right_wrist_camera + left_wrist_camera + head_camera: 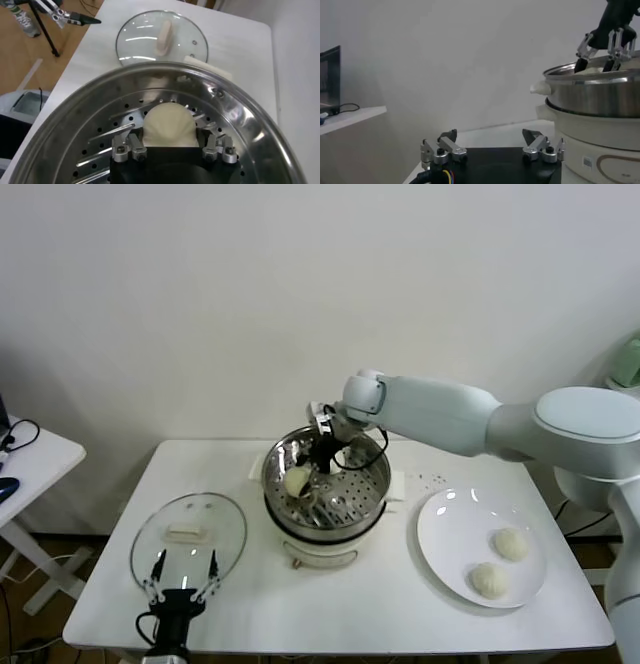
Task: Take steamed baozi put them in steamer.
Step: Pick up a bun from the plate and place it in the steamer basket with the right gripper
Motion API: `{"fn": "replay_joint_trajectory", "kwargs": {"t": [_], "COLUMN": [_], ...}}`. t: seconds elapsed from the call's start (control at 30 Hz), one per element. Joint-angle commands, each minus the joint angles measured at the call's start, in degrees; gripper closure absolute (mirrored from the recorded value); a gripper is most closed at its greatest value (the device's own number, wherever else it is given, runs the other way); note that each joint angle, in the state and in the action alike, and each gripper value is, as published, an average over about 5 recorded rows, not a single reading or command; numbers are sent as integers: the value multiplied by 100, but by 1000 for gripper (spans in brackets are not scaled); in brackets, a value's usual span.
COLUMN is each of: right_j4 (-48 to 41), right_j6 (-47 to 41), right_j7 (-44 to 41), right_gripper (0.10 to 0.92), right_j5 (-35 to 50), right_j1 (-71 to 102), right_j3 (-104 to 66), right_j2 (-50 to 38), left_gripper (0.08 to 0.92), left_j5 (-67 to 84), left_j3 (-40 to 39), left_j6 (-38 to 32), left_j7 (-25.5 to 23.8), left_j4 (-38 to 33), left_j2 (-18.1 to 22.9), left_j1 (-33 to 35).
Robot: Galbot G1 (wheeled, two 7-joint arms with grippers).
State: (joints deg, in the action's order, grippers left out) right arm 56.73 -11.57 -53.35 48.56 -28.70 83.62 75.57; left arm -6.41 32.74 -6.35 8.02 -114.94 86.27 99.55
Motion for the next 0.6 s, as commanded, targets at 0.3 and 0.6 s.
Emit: {"fn": "replay_joint_trajectory", "kwargs": {"t": [0.3,0.6], "right_j4": [-24,302], "right_j6": [-5,8], "right_j7": [-31,-191], "right_gripper": [277,203], "right_j5": [-187,-123], "right_j1": [59,-407], "right_j3": [5,-11], "right_j2": [62,-238], "left_gripper": [177,177], "left_j5": [10,23], "left_j3": [-16,-7], "left_j6": [7,11], "left_j7": [37,75], "left_j4": [41,58], "left_j2": [30,22], "left_j1": [-1,0]}}
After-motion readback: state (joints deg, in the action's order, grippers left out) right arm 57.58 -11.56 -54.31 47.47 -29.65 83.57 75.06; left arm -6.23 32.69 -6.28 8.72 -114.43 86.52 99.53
